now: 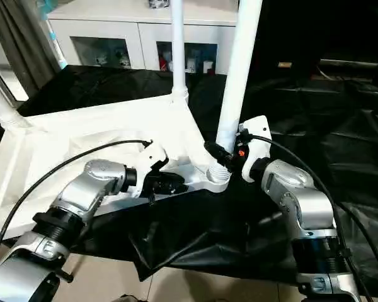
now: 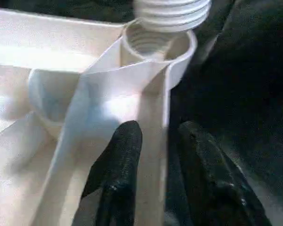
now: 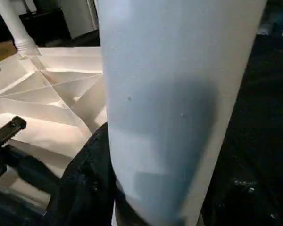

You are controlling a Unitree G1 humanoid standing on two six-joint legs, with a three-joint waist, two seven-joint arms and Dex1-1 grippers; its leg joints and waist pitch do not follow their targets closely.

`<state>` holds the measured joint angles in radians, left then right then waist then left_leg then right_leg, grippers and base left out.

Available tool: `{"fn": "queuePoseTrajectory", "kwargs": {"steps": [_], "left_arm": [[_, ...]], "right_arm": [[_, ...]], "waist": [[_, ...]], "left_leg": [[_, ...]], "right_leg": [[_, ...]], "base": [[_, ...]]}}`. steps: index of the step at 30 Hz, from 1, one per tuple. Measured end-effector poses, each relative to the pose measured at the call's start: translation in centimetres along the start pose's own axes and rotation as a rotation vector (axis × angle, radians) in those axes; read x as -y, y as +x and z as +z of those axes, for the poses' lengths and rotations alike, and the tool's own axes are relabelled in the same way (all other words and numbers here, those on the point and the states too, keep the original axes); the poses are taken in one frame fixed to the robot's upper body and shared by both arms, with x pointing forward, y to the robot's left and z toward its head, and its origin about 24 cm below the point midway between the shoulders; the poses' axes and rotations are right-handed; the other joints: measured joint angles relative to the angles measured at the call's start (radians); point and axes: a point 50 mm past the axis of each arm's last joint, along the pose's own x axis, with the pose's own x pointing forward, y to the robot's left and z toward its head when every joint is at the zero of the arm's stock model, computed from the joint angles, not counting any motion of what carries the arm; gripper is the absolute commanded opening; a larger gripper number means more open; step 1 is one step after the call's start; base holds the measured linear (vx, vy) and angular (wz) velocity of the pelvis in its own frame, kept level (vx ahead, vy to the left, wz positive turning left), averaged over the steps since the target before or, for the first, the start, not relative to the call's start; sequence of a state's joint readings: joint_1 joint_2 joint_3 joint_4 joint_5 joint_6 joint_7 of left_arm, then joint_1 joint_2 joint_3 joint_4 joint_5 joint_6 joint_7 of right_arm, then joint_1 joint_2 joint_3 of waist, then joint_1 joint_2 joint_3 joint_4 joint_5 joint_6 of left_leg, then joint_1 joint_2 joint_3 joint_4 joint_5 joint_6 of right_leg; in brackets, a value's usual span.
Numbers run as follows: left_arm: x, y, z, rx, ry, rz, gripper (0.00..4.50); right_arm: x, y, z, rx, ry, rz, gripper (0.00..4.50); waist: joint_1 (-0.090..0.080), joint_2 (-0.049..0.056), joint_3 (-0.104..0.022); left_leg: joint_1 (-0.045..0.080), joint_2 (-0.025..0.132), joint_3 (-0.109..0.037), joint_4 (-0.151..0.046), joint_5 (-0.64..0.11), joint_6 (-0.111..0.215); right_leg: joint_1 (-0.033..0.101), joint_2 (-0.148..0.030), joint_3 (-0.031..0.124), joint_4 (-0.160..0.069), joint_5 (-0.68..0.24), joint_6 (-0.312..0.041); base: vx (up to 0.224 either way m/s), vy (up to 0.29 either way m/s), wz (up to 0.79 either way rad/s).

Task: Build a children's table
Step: Pick table leg, then insert table leg to table base

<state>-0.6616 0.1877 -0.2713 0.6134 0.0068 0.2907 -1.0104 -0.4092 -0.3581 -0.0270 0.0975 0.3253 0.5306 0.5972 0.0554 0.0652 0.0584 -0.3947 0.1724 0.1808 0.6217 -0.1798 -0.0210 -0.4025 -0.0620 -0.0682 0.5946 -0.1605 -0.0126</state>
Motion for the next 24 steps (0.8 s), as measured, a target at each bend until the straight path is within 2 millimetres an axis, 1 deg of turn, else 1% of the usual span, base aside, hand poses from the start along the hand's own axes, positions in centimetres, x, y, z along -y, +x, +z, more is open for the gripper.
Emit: {"fn": "queuePoseTrajectory", "kwargs": {"steps": [6,9,11,14,17,19,23,24], "left_arm": [[-0.1,0.2,-0.3,-0.022,0.004,-0.001,1.52],[-0.3,0.2,-0.4,-0.029,-0.003,-0.001,1.52],[-0.3,0.2,-0.4,-0.027,0.001,-0.001,1.23],[-0.4,0.2,-0.4,-0.029,-0.001,-0.011,1.13],[-0.4,0.1,-0.5,-0.034,-0.003,-0.017,0.79],[-0.4,0.1,-0.5,-0.036,-0.003,-0.025,0.73],[-0.3,0.1,-0.5,-0.037,-0.002,-0.033,0.26],[-0.3,0.2,-0.5,-0.037,-0.002,-0.035,0.26]], "right_arm": [[-0.3,0.9,0.2,-0.002,-0.021,0.016,1.9],[-0.5,1.4,-0.1,-0.006,-0.007,0.025,1.9],[-0.4,1.7,-0.2,-0.011,-0.003,0.025,1.9],[-0.3,2.0,-0.2,-0.006,0.003,0.038,1.9],[-0.2,2.3,-0.7,-0.018,0.015,0.048,1.9],[-0.2,2.5,-0.7,-0.025,0.007,0.057,1.9],[-0.3,2.6,-0.7,-0.034,-0.01,0.066,1.9],[-0.3,2.6,-0.7,-0.035,-0.012,0.069,1.9]], "waist": [[-0.001,-0.001,0.0],[-0.001,-0.001,0.0],[-0.001,-0.001,0.0],[-0.002,-0.002,0.0],[-0.003,-0.003,-0.001],[-0.004,-0.007,-0.001],[-0.004,-0.012,-0.002],[-0.005,-0.013,-0.002]], "left_leg": [[0.0,0.0,0.0,0.0,0.0,0.0],[0.0,0.0,0.0,0.0,0.0,0.0],[0.0,0.0,0.0,0.0,0.0,0.0],[0.0,0.0,0.0,0.0,0.0,0.0],[0.0,0.0,0.0,0.0,0.0,0.0],[0.001,0.0,0.001,0.0,0.0,0.0],[0.001,0.0,0.001,0.0,0.0,0.0],[0.002,0.0,0.001,0.0,0.0,0.0]], "right_leg": [[0.0,0.0,0.0,0.0,0.0,0.0],[0.0,0.0,0.0,0.0,0.0,0.0],[0.0,0.0,0.0,0.0,0.0,0.0],[0.0,0.0,0.0,0.0,0.0,0.0],[0.0,0.0,0.0,0.0,0.0,0.0],[0.0,0.0,0.0,0.0,0.0,0.0],[0.001,0.0,0.001,0.0,0.0,0.0],[0.001,-0.001,0.001,0.0,0.0,0.0]], "base": [[0.0,0.0,0.0],[0.0,0.0,0.0],[0.0,0.0,0.0],[0.0,0.0,0.0],[0.0,0.0,0.0],[0.0,0.0,0.0],[0.0,0.0,0.0],[0.0,0.0,0.0]]}}
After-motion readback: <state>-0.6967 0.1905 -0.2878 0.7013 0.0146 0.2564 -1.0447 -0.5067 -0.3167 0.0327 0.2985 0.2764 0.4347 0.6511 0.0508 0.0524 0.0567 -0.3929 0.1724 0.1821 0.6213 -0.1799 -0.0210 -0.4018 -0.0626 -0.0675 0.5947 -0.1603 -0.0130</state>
